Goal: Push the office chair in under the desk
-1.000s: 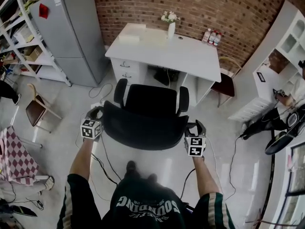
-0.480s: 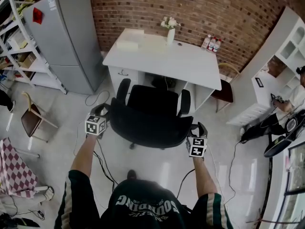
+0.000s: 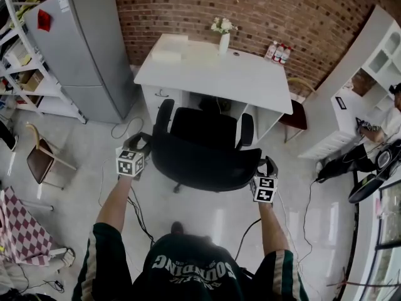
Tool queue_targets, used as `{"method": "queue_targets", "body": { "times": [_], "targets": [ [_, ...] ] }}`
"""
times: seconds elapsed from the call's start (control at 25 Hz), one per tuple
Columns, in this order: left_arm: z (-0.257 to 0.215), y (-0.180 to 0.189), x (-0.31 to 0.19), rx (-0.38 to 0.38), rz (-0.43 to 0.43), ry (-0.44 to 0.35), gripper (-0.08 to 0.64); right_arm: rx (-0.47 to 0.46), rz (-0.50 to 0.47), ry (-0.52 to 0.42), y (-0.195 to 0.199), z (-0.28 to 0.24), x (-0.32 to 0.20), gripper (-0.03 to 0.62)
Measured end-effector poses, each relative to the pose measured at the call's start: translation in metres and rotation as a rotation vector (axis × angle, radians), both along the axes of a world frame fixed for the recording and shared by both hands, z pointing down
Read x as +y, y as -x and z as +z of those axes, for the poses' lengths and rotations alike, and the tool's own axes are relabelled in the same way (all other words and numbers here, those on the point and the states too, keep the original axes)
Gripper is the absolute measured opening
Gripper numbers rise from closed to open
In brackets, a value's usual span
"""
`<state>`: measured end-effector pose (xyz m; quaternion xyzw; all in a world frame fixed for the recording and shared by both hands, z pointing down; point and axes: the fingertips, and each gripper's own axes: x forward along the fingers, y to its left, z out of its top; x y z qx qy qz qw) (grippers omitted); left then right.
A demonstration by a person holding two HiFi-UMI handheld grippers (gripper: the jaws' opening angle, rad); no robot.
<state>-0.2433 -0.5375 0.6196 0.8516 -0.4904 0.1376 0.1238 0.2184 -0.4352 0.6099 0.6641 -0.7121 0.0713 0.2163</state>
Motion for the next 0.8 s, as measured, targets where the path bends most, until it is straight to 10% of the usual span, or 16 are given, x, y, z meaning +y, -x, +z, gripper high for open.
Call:
{"method": "queue_targets", "body": {
  "times": [0.52, 0.8],
  "targets": [
    [-0.009, 0.021, 0.035, -0.033, -0.010, -0.030, 0.250, -0.033, 0.099, -0.025, 0.003, -0.015, 0.065, 0.227],
    [-0.020, 0.026, 0.094, -0.021, -0.064, -0.063, 0.113, -0.063, 0.134, -0.013, 0.001, -0.022, 0.097, 0.202]
  ]
}}
